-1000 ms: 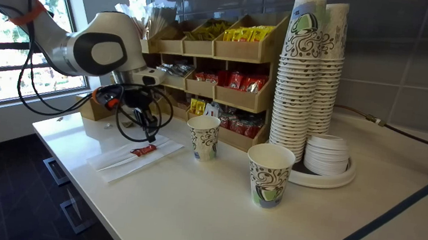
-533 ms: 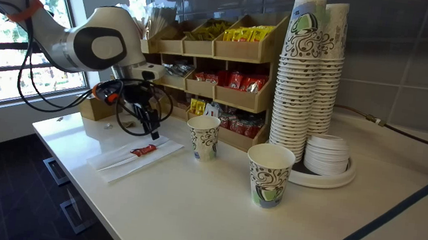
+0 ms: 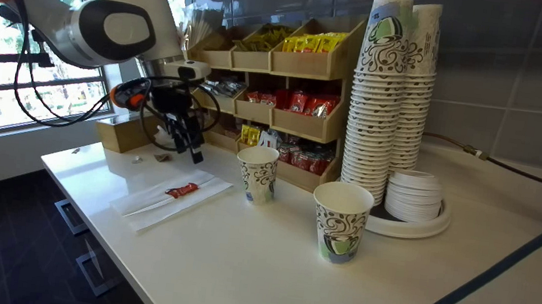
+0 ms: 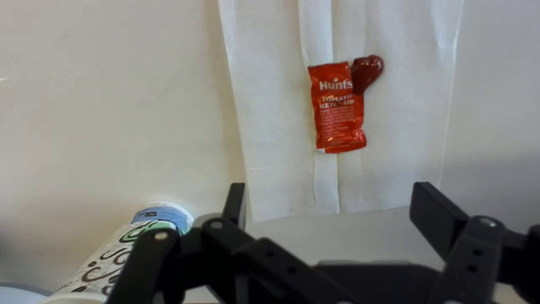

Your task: Squeeze the sauce out of the orange sachet on the napkin on the counter

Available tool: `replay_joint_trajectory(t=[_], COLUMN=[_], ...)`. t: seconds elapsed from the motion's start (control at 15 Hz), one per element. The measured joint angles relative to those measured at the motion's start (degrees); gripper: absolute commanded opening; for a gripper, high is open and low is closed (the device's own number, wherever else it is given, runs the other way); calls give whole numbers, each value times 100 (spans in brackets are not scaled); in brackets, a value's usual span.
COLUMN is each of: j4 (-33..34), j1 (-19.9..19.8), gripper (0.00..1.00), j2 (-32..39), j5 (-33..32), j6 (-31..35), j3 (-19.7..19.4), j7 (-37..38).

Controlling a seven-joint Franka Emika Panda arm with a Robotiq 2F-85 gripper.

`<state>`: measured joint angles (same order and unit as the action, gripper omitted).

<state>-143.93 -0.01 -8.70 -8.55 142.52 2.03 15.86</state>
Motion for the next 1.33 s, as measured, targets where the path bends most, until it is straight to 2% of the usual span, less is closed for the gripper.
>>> replay_joint_trajectory(t=[0.47, 0.93, 1.33], j4=[6, 14, 3], j1=[34, 63, 63], gripper=[100, 100, 100], j2=[-610, -1182, -1274], j5=[449, 523, 523], j6=[-725, -1512, -1562], j3=[-47, -16, -8], j7=[-806, -843, -843])
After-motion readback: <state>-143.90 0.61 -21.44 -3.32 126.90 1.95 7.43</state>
